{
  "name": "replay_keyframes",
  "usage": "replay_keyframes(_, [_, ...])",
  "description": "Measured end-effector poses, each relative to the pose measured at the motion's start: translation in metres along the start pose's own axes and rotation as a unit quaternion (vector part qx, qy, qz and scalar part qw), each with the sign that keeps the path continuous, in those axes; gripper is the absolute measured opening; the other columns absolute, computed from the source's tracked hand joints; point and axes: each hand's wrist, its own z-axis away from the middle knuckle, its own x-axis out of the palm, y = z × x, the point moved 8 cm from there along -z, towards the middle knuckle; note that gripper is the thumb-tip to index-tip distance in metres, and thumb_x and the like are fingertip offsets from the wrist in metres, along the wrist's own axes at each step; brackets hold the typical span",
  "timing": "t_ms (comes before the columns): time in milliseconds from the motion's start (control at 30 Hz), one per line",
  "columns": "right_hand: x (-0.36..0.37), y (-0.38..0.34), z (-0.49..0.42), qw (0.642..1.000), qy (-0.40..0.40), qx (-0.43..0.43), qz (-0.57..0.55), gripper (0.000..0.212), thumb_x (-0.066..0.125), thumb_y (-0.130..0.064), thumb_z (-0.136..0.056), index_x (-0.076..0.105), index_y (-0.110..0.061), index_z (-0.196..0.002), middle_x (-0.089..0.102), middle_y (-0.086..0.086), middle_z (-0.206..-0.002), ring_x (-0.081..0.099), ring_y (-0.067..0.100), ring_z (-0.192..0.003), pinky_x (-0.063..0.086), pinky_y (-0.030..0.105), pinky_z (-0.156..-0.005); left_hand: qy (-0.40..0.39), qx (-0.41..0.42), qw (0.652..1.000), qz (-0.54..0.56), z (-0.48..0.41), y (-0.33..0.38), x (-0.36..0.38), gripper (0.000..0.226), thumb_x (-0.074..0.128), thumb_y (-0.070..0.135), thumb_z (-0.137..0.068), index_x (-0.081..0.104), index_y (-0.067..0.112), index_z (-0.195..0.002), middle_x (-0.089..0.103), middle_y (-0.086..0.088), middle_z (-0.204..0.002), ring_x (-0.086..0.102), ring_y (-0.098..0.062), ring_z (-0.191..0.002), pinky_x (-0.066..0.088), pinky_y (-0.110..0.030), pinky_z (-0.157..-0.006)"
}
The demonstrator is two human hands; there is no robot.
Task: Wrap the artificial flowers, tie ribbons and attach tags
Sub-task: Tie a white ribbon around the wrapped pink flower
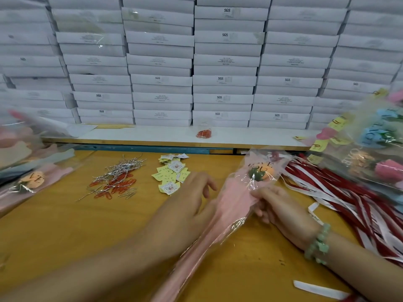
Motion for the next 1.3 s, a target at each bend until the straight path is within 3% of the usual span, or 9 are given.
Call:
replay_keyframes(133, [0.000,0.001,-0.001,1.000,-0.005,-0.001,-0.001,0.030,0.050,-0.009,-0.095,0.051,-0.006,-0.066,0.050,0.010,-0.051,0.040,0.013,-0.037,0.035,0.017,-0.037,-0.026,-0.153,0.940,0.302,-0.003,-0.054,0.034,0.012,0.058,0.033,-0.095,0.061,0.023,-0.101,0.052,0.015,-0.063,0.043,0.000,-0.048,0.034,-0.013,-0.045])
replay_keyframes(200, [0.000,0.001,-0.001,1.000,-0.004,0.005,-0.006,0.029,0.050,-0.010,-0.095,0.052,-0.007,-0.066,0.052,0.010,-0.052,0.042,0.013,-0.037,0.036,0.017,-0.037,-0.063,-0.149,0.922,0.352,-0.003,-0.056,0.040,0.017,0.063,0.038,-0.090,0.068,0.022,-0.094,0.050,0.012,-0.057,0.041,-0.002,-0.043,0.032,-0.013,-0.041])
replay_keyframes(300, [0.000,0.002,-0.004,0.999,0.021,0.023,-0.036,0.029,0.051,-0.011,-0.096,0.051,-0.010,-0.067,0.052,0.007,-0.051,0.044,0.012,-0.040,0.037,0.017,-0.038,-0.167,-0.123,0.913,0.353,-0.003,-0.051,0.046,0.005,0.069,0.027,-0.089,0.071,0.022,-0.091,0.054,0.007,-0.065,0.043,-0.002,-0.046,0.034,-0.013,-0.041])
replay_keyframes(400, [0.000,0.006,-0.011,0.996,0.074,0.047,-0.015,0.032,0.051,-0.015,-0.096,0.050,-0.015,-0.064,0.052,0.002,-0.048,0.042,0.011,-0.042,0.033,0.017,-0.037,-0.213,-0.141,0.878,0.406,-0.004,-0.050,0.047,0.020,0.072,0.016,-0.082,0.064,0.009,-0.099,0.053,0.001,-0.066,0.046,-0.003,-0.046,0.035,-0.012,-0.039])
replay_keyframes(633, [0.023,-0.004,-0.011,0.991,0.113,-0.018,0.070,0.030,0.049,-0.028,-0.098,0.057,-0.013,-0.073,0.053,-0.005,-0.054,0.041,0.002,-0.035,0.028,0.017,-0.036,-0.128,-0.132,0.878,0.441,-0.006,-0.053,0.043,0.028,0.072,0.021,-0.077,0.059,0.008,-0.098,0.053,0.001,-0.058,0.042,-0.009,-0.046,0.036,-0.014,-0.040])
replay_keyframes(767, [0.036,-0.010,-0.006,0.996,0.041,-0.039,0.062,0.026,0.052,-0.025,-0.097,0.062,-0.007,-0.080,0.057,-0.010,-0.051,0.041,0.001,-0.036,0.026,0.016,-0.037,-0.097,-0.135,0.876,0.453,-0.006,-0.056,0.041,0.031,0.072,0.021,-0.075,0.057,0.007,-0.098,0.053,0.001,-0.060,0.041,-0.010,-0.046,0.036,-0.015,-0.039])
replay_keyframes(900, [0.050,-0.011,-0.002,0.997,-0.046,-0.050,0.032,0.013,0.059,-0.014,-0.092,0.062,-0.002,-0.090,0.065,-0.001,-0.066,0.044,0.004,-0.043,0.028,0.015,-0.036,-0.077,-0.135,0.867,0.474,-0.008,-0.059,0.040,0.034,0.072,0.017,-0.075,0.057,0.004,-0.102,0.056,0.001,-0.065,0.044,-0.006,-0.044,0.036,-0.015,-0.037])
replay_keyframes(1067, [0.062,-0.008,0.000,0.991,-0.126,-0.035,0.001,0.010,0.060,-0.010,-0.090,0.059,-0.001,-0.093,0.058,0.000,-0.058,0.042,0.003,-0.039,0.030,0.011,-0.034,-0.046,-0.148,0.852,0.500,-0.010,-0.063,0.039,0.051,0.079,0.016,-0.063,0.051,0.001,-0.103,0.056,-0.014,-0.072,0.044,-0.008,-0.041,0.033,-0.015,-0.033])
replay_keyframes(1300, [0.065,-0.008,0.002,0.987,-0.160,-0.021,-0.010,0.011,0.057,-0.010,-0.092,0.057,0.000,-0.098,0.062,-0.004,-0.061,0.053,0.002,-0.046,0.039,0.011,-0.039,-0.084,-0.143,0.825,0.540,-0.010,-0.064,0.039,0.016,0.076,0.014,-0.071,0.066,0.010,-0.083,0.063,-0.009,-0.070,0.059,-0.009,-0.054,0.043,-0.016,-0.040])
